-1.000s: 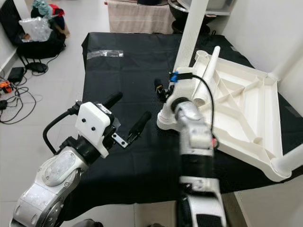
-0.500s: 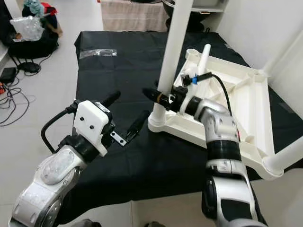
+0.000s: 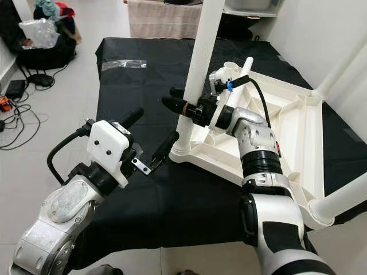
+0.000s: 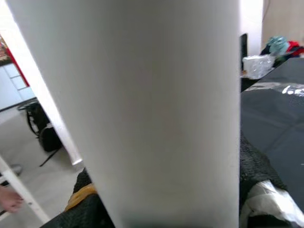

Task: Building children table

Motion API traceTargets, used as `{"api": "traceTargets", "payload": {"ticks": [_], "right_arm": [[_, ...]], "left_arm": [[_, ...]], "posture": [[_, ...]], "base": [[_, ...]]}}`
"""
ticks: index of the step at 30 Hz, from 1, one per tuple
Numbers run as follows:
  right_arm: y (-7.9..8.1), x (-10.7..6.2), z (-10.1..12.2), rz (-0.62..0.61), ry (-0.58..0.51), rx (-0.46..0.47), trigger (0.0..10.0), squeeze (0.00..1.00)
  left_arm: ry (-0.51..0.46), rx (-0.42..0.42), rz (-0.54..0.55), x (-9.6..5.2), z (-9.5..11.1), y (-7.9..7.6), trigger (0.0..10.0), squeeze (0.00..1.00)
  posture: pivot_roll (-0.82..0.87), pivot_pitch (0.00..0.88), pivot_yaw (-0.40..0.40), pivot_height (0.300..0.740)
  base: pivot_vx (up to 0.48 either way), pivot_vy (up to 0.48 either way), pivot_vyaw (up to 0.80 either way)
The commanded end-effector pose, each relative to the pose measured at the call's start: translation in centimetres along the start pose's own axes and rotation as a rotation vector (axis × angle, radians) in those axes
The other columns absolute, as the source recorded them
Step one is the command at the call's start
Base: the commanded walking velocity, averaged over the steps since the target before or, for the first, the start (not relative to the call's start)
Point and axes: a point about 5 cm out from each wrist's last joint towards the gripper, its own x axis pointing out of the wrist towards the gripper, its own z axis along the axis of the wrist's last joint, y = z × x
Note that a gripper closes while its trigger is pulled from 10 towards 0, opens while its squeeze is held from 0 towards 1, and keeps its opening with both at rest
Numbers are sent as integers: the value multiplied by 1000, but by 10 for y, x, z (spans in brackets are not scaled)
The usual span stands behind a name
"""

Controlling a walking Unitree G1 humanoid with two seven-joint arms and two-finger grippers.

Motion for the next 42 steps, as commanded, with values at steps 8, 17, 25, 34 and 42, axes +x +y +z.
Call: {"api": "traceTargets", "payload": {"ticks": [8,17,25,34,42], "right_arm": [[-41,-33,-14,-948,90,-120,0,0],[-3,-49,-27,-1455,-1,-114,0,0],[30,19,-30,-1051,-74,-32,10000,1000],[67,-5,-28,-84,94,-161,10000,0],[41,-13,-17,29,110,-124,10000,0]], "left_arm": [[5,0,-18,0,-1,-3,10000,0],[1,-2,-23,1,-1,-6,10000,0],[8,3,-20,0,-2,-5,10000,0],[4,-2,-25,1,-3,-6,10000,0],[5,1,-24,1,-2,-5,10000,0]], "posture": [[67,84,-86,740],[72,75,-89,740],[75,72,-93,740],[66,73,-86,740],[77,78,-90,740]], "base": [[0,0,0],[0,0,0],[0,0,0],[0,0,0],[0,0,0]]}}
